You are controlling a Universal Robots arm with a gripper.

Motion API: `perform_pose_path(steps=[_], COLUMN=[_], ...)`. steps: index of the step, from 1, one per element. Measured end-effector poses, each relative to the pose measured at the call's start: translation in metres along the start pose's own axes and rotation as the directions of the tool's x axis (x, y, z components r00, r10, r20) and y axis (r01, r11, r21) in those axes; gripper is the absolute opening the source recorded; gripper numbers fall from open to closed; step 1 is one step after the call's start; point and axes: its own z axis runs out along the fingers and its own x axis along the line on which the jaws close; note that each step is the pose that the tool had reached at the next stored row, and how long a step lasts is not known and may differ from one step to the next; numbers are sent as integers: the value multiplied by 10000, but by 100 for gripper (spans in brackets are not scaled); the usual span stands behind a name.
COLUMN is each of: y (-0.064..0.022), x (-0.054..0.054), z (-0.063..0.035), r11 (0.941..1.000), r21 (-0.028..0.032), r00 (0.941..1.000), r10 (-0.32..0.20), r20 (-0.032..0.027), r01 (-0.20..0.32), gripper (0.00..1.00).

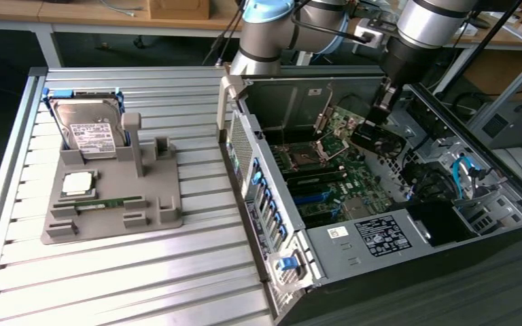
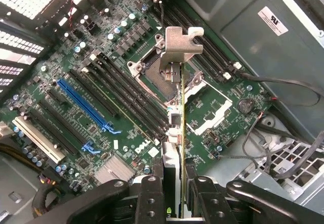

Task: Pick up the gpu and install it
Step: 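Insert the gpu into the slot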

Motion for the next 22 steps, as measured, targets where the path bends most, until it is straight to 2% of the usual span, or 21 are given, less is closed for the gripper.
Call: perform_pose_path(steps=[13, 22], y=[0, 0], x=[0, 0], z=[1, 2], r11=[9977, 9926], r21=[1, 4], r00=[9977, 9926], r10=[-679, -1213], r20=[-14, -28], r01=[679, 1213], gripper=[27, 27])
